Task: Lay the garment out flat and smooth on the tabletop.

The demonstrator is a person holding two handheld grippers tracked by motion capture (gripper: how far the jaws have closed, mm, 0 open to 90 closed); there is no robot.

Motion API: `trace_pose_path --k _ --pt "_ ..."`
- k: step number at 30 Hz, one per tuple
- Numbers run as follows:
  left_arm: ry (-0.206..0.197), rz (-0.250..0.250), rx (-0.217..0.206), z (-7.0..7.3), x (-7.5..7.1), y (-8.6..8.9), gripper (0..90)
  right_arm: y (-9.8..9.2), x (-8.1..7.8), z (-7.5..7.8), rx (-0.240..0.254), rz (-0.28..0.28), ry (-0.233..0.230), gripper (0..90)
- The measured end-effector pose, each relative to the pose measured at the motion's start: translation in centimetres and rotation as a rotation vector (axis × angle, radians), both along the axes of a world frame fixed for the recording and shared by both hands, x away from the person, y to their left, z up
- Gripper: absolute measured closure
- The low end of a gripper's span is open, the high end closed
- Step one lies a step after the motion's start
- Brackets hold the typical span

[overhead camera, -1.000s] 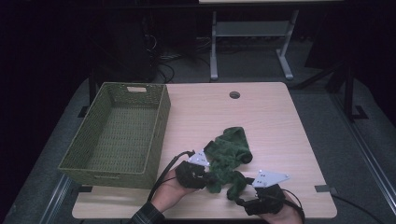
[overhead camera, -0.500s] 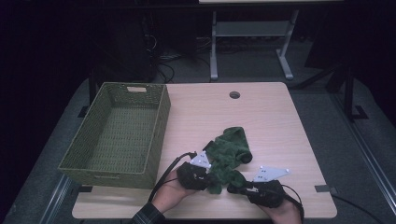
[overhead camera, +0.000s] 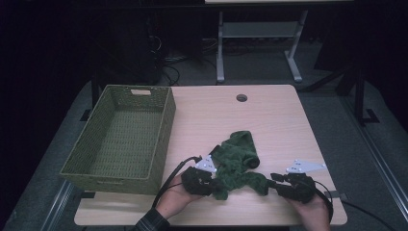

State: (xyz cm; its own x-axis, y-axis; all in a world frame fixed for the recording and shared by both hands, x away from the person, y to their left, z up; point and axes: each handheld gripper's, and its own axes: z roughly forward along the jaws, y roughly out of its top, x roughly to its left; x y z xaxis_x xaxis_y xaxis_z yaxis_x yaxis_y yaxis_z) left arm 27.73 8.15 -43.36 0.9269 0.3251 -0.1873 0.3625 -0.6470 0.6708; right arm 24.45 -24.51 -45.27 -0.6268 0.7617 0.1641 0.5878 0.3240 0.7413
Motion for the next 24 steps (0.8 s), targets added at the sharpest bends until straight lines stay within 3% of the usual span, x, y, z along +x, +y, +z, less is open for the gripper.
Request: trace_pose_path --k 7,12,16,20,24 --pt "0.0 -0.001 0.001 0.0 -0.1 0.0 77.4 -0.8 -1.7 1.3 0.022 -0.007 -0.031 59.1" --pt "0.0 -0.001 -0.001 0.0 0.0 -0.1 77.5 -0.4 -3.2 2.1 0.051 0.032 -0.062 56.5" --pt "0.001 -0.002 0.0 0.1 -0.1 -0.1 77.5 0.7 -3.0 1.5 0.056 0.075 -0.038 56.3" --pt "-0.001 -0.005 -0.005 0.2 -0.2 -0.1 77.5 1.3 -2.4 0.8 0.028 0.095 -0.004 71.9" --pt "-0.008 -0.008 -0.007 1.0 -0.4 0.2 78.0 0.8 -2.4 1.4 0.018 0.082 -0.024 81.3"
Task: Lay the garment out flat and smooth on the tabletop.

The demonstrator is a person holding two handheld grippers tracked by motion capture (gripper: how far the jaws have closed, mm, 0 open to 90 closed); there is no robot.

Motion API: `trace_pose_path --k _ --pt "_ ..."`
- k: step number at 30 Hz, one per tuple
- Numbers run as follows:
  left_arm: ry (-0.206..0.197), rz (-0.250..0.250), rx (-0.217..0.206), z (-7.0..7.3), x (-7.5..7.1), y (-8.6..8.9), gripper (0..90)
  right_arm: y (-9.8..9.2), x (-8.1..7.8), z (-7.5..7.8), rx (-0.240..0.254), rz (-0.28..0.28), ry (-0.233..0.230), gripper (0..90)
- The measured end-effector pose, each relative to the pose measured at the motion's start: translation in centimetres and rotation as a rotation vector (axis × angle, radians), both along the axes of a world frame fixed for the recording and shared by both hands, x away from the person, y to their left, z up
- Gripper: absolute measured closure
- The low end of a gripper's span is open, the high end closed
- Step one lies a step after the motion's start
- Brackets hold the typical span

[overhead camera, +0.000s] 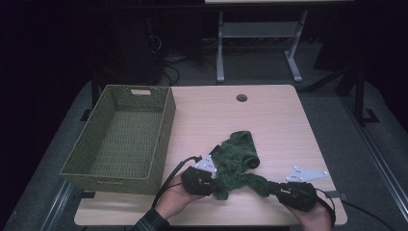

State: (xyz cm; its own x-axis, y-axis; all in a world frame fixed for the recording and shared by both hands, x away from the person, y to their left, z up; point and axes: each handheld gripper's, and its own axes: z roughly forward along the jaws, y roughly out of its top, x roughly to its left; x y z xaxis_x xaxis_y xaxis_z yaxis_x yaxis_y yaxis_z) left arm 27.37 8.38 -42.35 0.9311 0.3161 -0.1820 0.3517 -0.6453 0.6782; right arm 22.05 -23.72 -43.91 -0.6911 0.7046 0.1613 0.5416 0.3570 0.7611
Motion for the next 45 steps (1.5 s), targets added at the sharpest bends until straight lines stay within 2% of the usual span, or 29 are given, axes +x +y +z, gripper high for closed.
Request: trace_pose_path --k 3,5,7,10,11,13,16,19,22,24,26,29,31,32,34,36,39,42,43,44,45 --pt "-0.017 0.006 -0.001 0.7 -0.2 0.6 78.2 -1.1 -0.3 0.8 -0.001 -0.02 -0.025 82.6" --pt "-0.024 0.013 0.009 0.8 -0.1 1.2 78.3 -1.8 -0.4 1.0 -0.003 -0.035 -0.024 82.8" --pt "-0.033 0.031 0.035 0.5 0.0 1.6 78.2 -2.2 -0.2 0.9 -0.007 -0.042 -0.005 82.8" --pt "-0.021 0.055 0.073 -0.3 0.6 1.9 77.2 -2.4 0.6 -0.1 -0.038 -0.05 0.043 82.6" --pt "-0.033 0.058 0.093 -0.5 0.7 2.0 76.4 -2.3 0.8 -0.4 -0.05 -0.052 0.058 82.6" --pt "-0.047 0.08 0.098 -0.5 0.8 2.2 73.8 -2.2 1.2 -1.0 -0.079 -0.062 0.077 82.1" --pt "-0.064 0.112 0.076 0.2 1.0 2.7 71.1 -2.5 1.7 -1.4 -0.098 -0.089 0.074 77.5" --pt "-0.078 0.145 0.034 1.3 0.9 3.1 69.2 -2.9 1.8 -1.4 -0.097 -0.128 0.063 71.2" --pt "-0.074 0.124 0.004 2.2 0.5 3.0 73.6 -3.1 1.5 -0.8 -0.094 -0.145 0.019 68.7" --pt "-0.064 0.105 -0.009 2.3 0.0 2.4 77.9 -2.9 1.1 -0.1 -0.088 -0.147 -0.017 68.8" --pt "-0.063 0.076 0.001 2.2 -0.4 1.6 81.0 -2.5 0.8 0.4 -0.084 -0.128 -0.045 74.2" --pt "-0.042 0.054 0.006 1.3 -0.9 0.4 84.4 -1.6 0.6 0.6 -0.091 -0.075 -0.053 85.8" --pt "-0.02 0.037 0.013 0.6 -1.1 -0.3 87.6 -1.0 0.6 0.3 -0.101 -0.046 -0.044 89.6" --pt "-0.007 0.03 0.021 0.3 -1.2 -0.6 88.4 -0.7 0.7 0.2 -0.102 -0.038 -0.027 89.7" --pt "-0.008 0.014 0.051 -0.3 -1.3 -1.1 89.0 -0.4 1.2 -0.4 -0.126 -0.022 -0.008 89.8" --pt "-0.024 0.013 0.09 -1.1 -1.2 -1.4 89.2 -0.2 1.7 -1.1 -0.144 -0.016 0.018 89.8" --pt "-0.006 0.025 0.117 -2.2 -0.7 -1.4 89.8 -0.1 2.4 -1.9 -0.175 -0.014 0.054 89.8" --pt "-0.015 0.02 0.158 -2.7 -0.3 -1.3 89.9 -0.2 2.8 -2.2 -0.179 -0.009 0.064 89.9" --pt "-0.02 0.04 0.158 -2.8 -0.4 -1.3 89.9 -0.1 2.9 -2.2 -0.181 -0.008 0.066 89.9" --pt "-0.04 0.033 0.192 -2.8 -0.2 -1.1 89.9 -0.1 2.9 -2.2 -0.185 -0.008 0.066 89.9" --pt "-0.041 0.038 0.197 -2.8 -0.1 -1.0 89.9 -0.1 2.8 -2.2 -0.191 -0.007 0.067 89.9"
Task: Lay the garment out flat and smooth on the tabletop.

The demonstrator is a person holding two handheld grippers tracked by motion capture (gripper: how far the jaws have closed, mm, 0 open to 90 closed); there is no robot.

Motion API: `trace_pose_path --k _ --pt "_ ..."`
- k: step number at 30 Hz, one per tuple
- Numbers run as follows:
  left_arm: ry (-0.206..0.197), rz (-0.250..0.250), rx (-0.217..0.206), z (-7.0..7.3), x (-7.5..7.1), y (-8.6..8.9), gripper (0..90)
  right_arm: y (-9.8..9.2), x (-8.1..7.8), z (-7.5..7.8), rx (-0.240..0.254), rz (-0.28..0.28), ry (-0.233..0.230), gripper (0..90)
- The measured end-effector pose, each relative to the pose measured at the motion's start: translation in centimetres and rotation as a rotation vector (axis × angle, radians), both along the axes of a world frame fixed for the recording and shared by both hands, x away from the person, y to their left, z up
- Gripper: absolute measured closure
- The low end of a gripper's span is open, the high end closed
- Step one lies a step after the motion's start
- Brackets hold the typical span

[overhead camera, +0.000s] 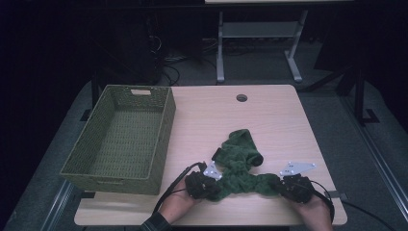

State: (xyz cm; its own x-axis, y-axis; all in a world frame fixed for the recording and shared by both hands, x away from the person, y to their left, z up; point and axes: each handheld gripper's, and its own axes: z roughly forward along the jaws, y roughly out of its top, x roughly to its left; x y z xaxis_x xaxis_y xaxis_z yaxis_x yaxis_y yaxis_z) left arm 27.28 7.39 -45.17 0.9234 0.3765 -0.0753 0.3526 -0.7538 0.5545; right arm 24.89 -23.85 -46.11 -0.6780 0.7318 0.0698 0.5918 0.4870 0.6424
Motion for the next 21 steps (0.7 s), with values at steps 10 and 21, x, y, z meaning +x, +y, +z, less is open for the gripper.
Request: trace_pose_path --k 10,21 --pt "-0.012 0.032 0.033 0.1 1.1 1.7 90.0 0.1 -1.2 0.2 -0.03 0.016 0.045 90.0" --pt "0.034 0.05 -0.02 0.7 1.5 2.7 87.5 0.6 -2.5 0.7 -0.007 0.061 0.043 89.6"
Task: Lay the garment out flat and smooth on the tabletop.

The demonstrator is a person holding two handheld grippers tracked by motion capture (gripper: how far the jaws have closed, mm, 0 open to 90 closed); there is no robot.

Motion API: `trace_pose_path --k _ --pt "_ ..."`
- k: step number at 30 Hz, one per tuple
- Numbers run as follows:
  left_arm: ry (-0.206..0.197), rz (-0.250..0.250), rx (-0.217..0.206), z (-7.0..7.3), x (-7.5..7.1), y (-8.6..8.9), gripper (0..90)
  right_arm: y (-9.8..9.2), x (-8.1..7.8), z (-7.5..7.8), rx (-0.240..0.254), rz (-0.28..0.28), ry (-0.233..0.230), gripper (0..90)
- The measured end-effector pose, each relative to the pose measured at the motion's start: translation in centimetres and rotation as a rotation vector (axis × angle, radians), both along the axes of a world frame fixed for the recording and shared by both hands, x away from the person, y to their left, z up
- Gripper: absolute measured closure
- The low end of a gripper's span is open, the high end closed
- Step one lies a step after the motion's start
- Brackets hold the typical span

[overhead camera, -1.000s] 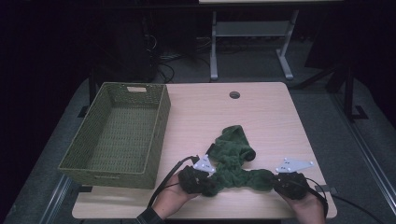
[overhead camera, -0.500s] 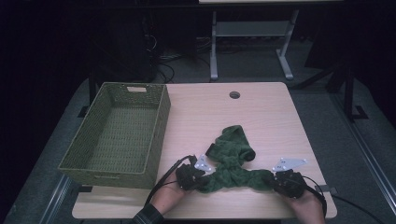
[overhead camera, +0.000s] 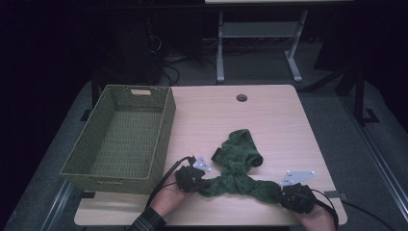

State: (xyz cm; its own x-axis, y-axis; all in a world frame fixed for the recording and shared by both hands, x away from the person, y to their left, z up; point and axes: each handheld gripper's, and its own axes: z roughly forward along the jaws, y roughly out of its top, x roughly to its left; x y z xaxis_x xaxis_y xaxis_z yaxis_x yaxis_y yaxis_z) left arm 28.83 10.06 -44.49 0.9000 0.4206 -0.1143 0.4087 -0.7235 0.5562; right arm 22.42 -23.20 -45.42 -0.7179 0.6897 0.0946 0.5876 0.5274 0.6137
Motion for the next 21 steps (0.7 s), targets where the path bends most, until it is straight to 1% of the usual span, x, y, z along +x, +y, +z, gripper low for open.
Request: trace_pose_path --k 2,3,4,6,7,10,11,16,18,20,21 --pt "-0.006 0.016 -0.022 0.5 0.1 0.2 85.7 0.0 0.1 0.4 0.016 -0.006 -0.019 87.2" --pt "-0.009 0.014 -0.025 0.8 0.2 0.4 84.6 0.0 0.2 0.6 0.021 -0.007 -0.022 86.4" --pt "-0.013 0.02 -0.038 1.0 0.3 0.5 83.7 0.0 0.3 0.7 0.027 -0.007 -0.031 85.0" --pt "-0.016 0.028 -0.055 1.4 0.6 0.6 81.5 0.0 0.6 1.0 0.045 -0.015 -0.035 82.4" --pt "-0.021 0.031 -0.062 1.6 0.8 0.6 80.0 0.0 0.8 1.1 0.046 -0.022 -0.036 80.7" --pt "-0.029 0.032 -0.073 2.1 1.4 0.5 74.3 0.2 1.6 1.5 0.056 -0.028 -0.051 77.3" --pt "-0.026 0.038 -0.083 2.2 1.6 0.4 73.1 0.2 1.9 1.6 0.055 -0.03 -0.046 76.2" --pt "-0.044 0.057 -0.111 2.9 3.1 -0.2 63.7 0.6 3.7 2.0 0.076 -0.041 -0.052 72.8" --pt "-0.057 0.062 -0.104 3.2 3.7 -0.4 60.6 0.7 4.5 2.2 0.081 -0.047 -0.05 72.0" --pt "-0.075 0.079 -0.105 3.2 4.2 -0.7 57.6 0.8 5.2 2.3 0.077 -0.051 -0.054 70.6" --pt "-0.086 0.081 -0.088 3.3 4.6 -0.8 56.0 0.8 5.5 2.3 0.079 -0.055 -0.051 69.8"
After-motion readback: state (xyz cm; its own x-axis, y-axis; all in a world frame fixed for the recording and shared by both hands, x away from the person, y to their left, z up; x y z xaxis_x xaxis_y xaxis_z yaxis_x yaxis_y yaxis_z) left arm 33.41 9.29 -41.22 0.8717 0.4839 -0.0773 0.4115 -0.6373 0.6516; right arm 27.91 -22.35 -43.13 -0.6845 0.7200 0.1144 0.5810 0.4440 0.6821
